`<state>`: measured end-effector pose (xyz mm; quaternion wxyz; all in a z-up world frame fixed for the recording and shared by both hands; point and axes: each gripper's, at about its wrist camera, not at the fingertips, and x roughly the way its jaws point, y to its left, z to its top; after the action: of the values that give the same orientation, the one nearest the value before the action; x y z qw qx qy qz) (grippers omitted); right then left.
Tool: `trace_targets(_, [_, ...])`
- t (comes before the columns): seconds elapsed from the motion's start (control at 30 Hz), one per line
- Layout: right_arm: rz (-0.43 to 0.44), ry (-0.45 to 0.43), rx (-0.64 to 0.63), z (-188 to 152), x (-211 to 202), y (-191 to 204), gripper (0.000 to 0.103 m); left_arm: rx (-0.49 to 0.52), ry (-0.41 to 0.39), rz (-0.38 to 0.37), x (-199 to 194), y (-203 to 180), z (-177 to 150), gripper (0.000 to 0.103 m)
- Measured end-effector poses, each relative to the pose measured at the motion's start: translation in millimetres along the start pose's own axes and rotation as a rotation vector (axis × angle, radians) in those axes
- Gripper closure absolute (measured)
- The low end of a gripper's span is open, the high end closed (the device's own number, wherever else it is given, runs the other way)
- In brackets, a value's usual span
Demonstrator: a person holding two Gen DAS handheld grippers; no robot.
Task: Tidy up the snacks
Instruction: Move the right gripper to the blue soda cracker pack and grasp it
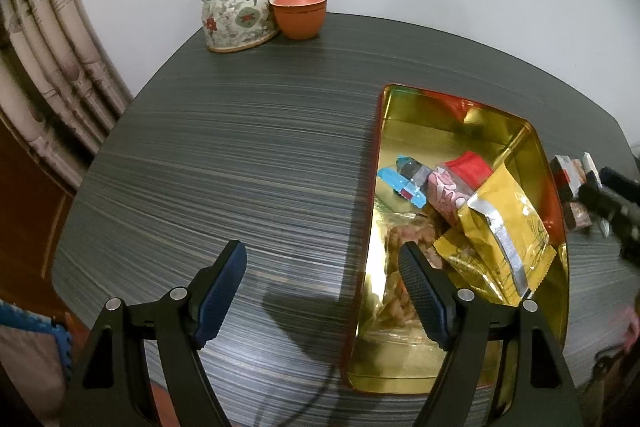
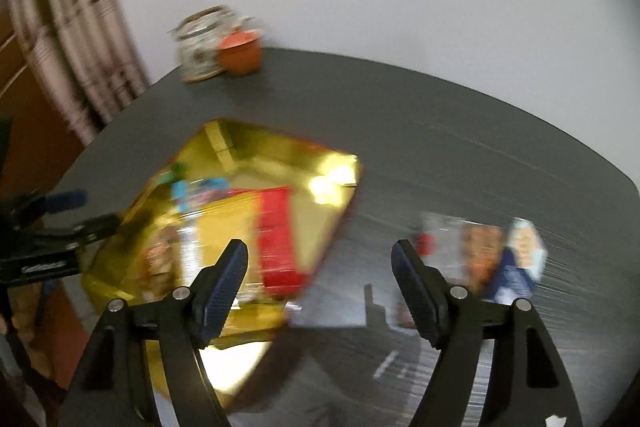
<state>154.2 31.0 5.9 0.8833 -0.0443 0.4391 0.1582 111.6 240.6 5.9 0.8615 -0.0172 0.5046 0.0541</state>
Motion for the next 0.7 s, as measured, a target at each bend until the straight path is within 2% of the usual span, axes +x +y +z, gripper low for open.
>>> trace_targets(0.17, [-0.117, 0.005, 0.12, -2, 4, -61, 0.031, 0.001, 0.002, 0.002, 1, 0, 0, 0.025])
trace_targets(0.37, [-0.173, 0.058, 0.243, -16, 18, -117, 0.031, -0.003, 0.006, 0.012, 3, 0, 0, 0.025])
trace_targets(0.57, [-0.177, 0.091, 0.311, -18, 36, -139, 0.031, -0.005, 0.013, 0.023, 6, 1, -1, 0.025])
trace_targets(0.7, [-0.176, 0.113, 0.311, -22, 48, -141, 0.031, 0.0, 0.017, 0.026, 8, 1, -1, 0.025])
